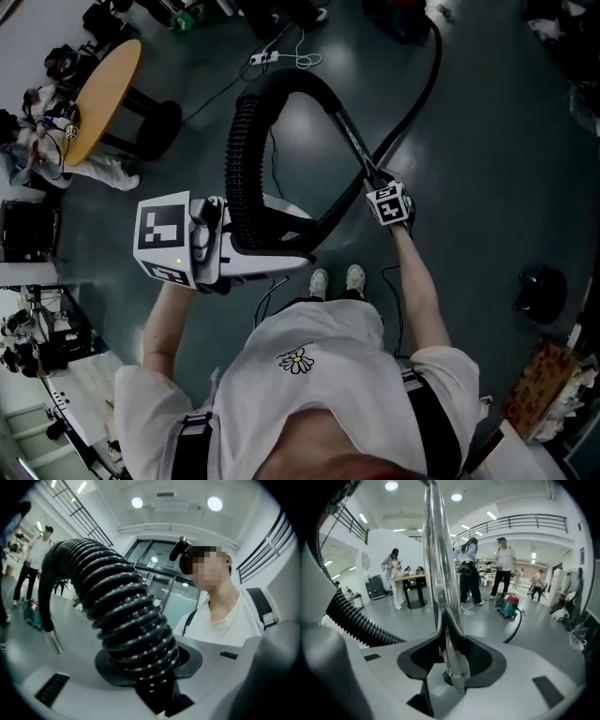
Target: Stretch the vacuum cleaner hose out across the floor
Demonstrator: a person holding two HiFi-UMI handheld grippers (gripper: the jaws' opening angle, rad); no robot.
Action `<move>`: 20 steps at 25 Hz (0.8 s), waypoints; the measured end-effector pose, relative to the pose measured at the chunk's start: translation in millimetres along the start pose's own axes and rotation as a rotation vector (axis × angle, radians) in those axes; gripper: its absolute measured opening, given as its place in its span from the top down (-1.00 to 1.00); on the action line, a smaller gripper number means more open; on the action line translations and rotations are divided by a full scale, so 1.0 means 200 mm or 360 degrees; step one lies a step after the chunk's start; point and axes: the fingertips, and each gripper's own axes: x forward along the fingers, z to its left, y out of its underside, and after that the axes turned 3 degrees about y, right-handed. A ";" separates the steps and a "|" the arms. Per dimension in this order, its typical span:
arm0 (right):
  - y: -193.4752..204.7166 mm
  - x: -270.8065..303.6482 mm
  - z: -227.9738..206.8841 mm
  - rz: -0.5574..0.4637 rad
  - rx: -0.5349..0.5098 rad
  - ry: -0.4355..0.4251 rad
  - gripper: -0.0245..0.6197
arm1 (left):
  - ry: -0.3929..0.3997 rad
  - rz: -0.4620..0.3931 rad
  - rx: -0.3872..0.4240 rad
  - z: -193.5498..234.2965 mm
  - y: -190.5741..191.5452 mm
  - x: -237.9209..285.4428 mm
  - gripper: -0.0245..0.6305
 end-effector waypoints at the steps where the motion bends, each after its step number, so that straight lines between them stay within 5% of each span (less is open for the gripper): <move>1: -0.08 -0.05 -0.12 -0.0057 0.0022 0.0098 0.34 | -0.0099 0.0045 0.0025 0.03 0.00 -0.01 0.51; 7: -0.47 -0.48 -0.82 -0.0243 0.0008 0.0637 0.34 | -0.0634 -0.0006 0.0020 0.15 -0.04 -0.21 0.51; 13: -0.85 -0.95 -1.26 -0.0528 0.0208 0.1008 0.26 | -0.1184 0.0260 0.0069 0.18 0.15 -0.59 0.43; 15: -1.06 -1.14 -1.29 -0.0639 0.0130 0.1105 0.25 | -0.1158 0.0427 0.0063 0.12 0.29 -0.65 0.32; 18: -1.48 -1.46 -1.26 -0.0829 -0.0140 0.1235 0.25 | -0.1019 0.0696 0.0237 -0.06 0.44 -0.67 0.32; 20: -1.71 -1.70 -1.24 -0.0899 -0.0422 0.1355 0.26 | -0.0999 0.0539 0.0350 -0.21 0.37 -0.76 0.32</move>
